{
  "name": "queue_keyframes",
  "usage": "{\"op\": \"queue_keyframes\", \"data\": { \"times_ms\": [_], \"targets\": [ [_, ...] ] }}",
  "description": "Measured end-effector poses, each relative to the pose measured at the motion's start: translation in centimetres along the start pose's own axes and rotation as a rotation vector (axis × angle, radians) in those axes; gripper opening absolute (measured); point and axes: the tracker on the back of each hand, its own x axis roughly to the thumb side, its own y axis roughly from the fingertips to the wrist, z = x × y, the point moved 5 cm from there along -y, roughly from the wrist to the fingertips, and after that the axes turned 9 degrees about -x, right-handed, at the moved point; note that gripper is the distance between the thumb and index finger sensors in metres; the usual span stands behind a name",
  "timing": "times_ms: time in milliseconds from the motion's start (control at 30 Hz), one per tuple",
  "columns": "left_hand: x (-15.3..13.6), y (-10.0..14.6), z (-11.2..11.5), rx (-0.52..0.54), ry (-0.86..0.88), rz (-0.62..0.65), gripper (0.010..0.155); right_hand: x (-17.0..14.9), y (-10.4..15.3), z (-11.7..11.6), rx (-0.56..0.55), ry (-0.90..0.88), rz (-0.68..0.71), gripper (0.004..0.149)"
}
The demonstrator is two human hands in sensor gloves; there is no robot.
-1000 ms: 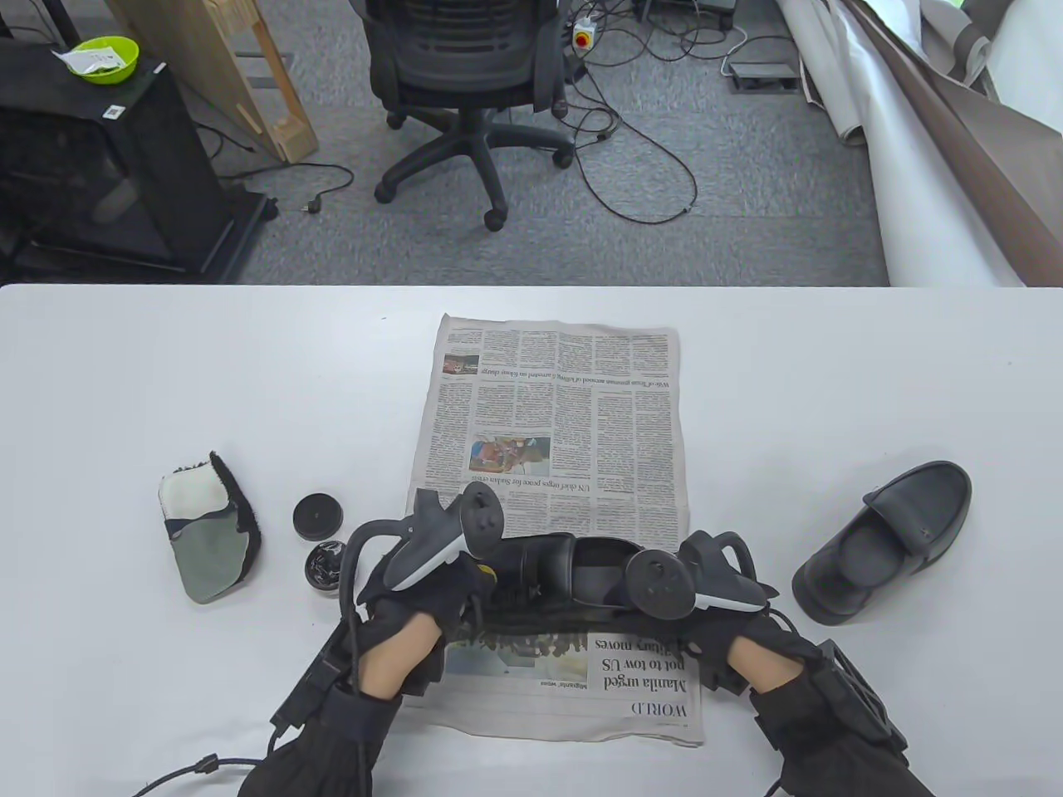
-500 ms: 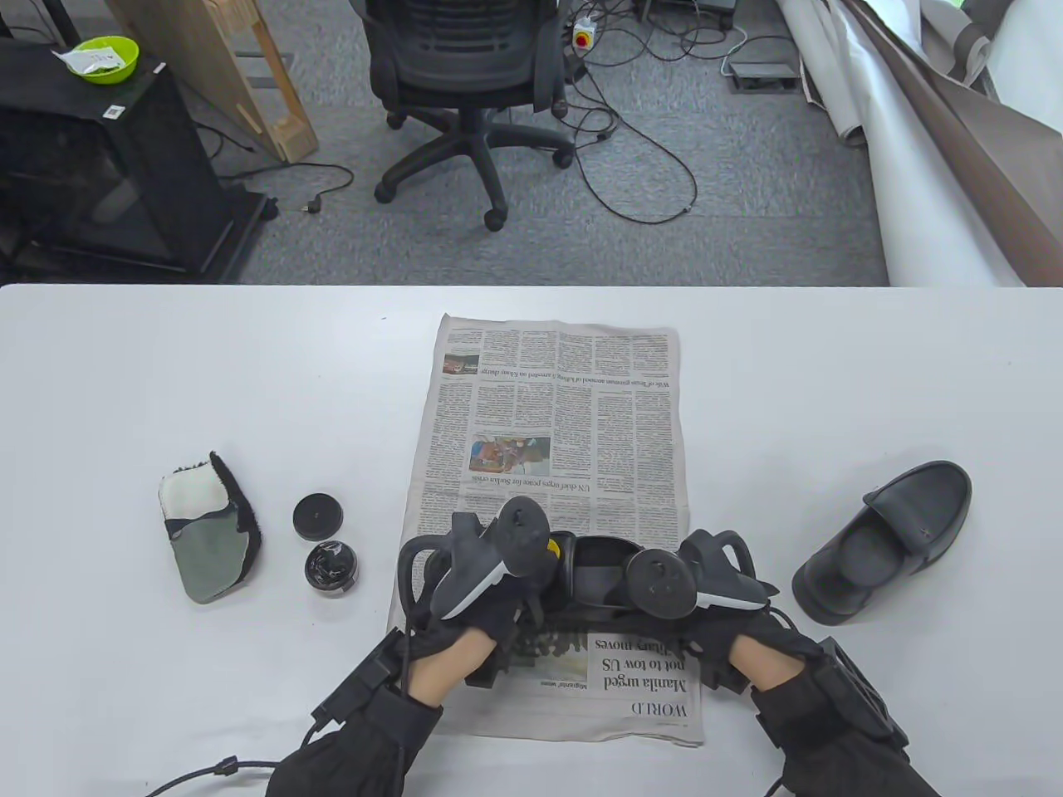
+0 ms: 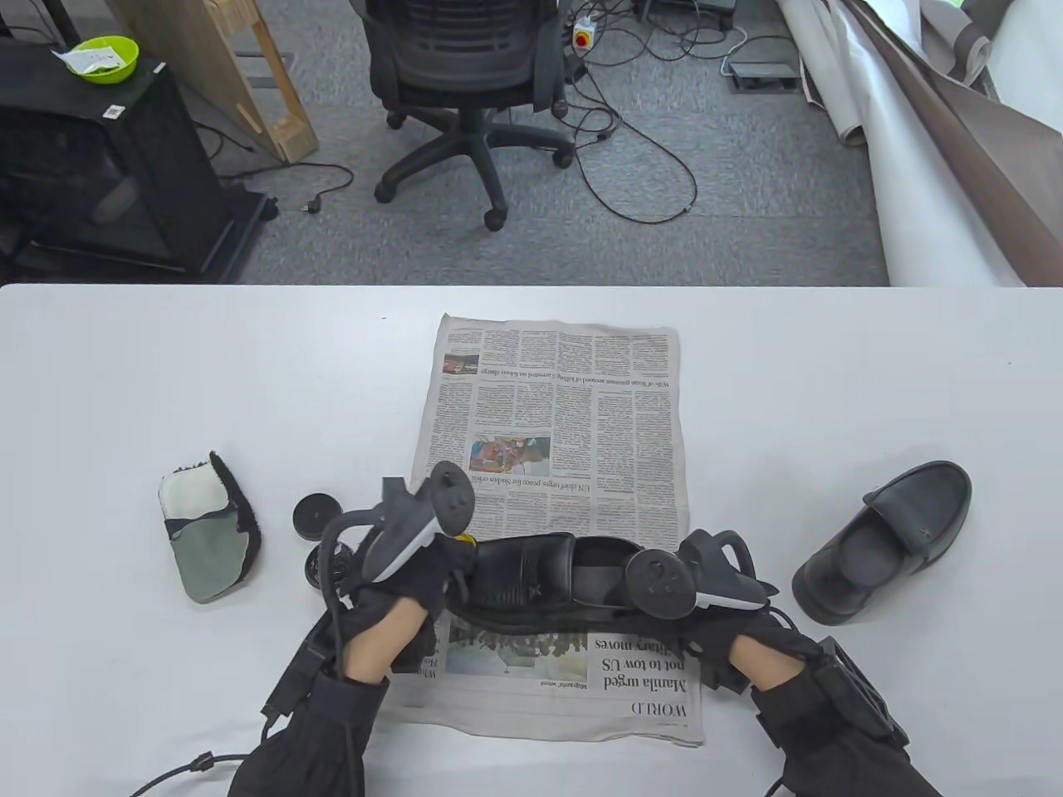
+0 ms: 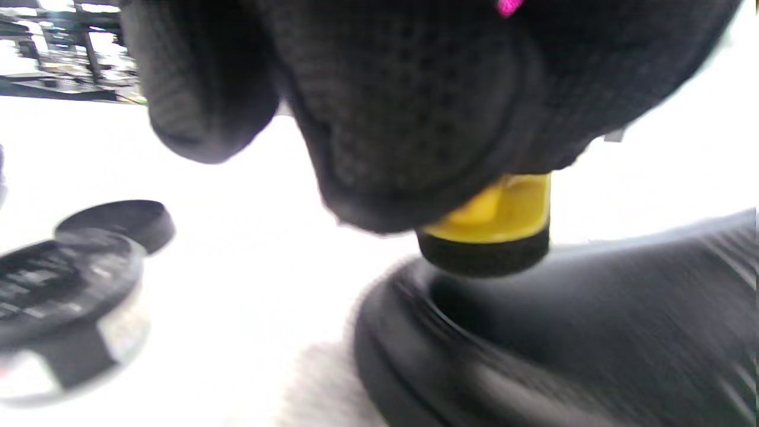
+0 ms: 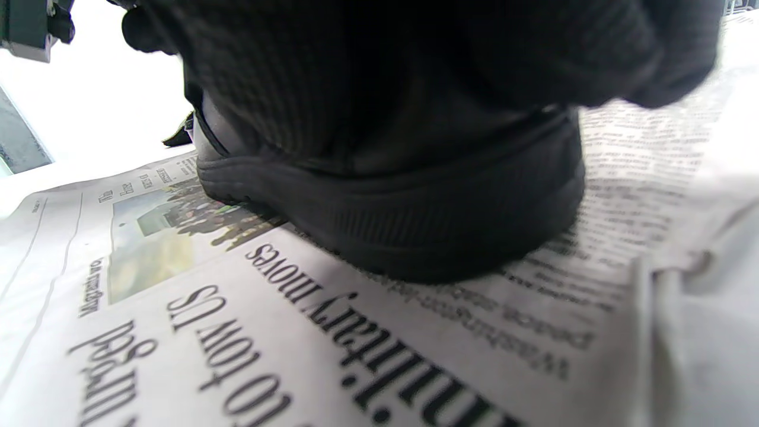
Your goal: Dip and apply built-in sponge shoe polish on shoes
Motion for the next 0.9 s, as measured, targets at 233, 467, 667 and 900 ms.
{"op": "queue_keyframes", "data": {
  "times_ms": [233,467,667,900],
  "targets": [
    [-8.3,-0.7,-2.6,0.097,0.079,-0.207,0.050,0.0,0.0,0.0,-0.002,0.002,-0.001,0.039],
    [-11.0,-3.5,-2.2,0.093,-0.002,-0.337,0.050,0.0,0.0,0.0,-0.004,-0.001,0.000,0.039],
    [-12.0,-6.1,-0.8,0.023,-0.033,-0.382,0.051,0.0,0.0,0.0,-0.004,-0.001,0.000,0.039],
    [-12.4,-7.7,-0.2,-0.020,-0.069,-0.424,0.051,0.0,0.0,0.0,-0.004,-0.003,0.002,0.039]
  ]
}}
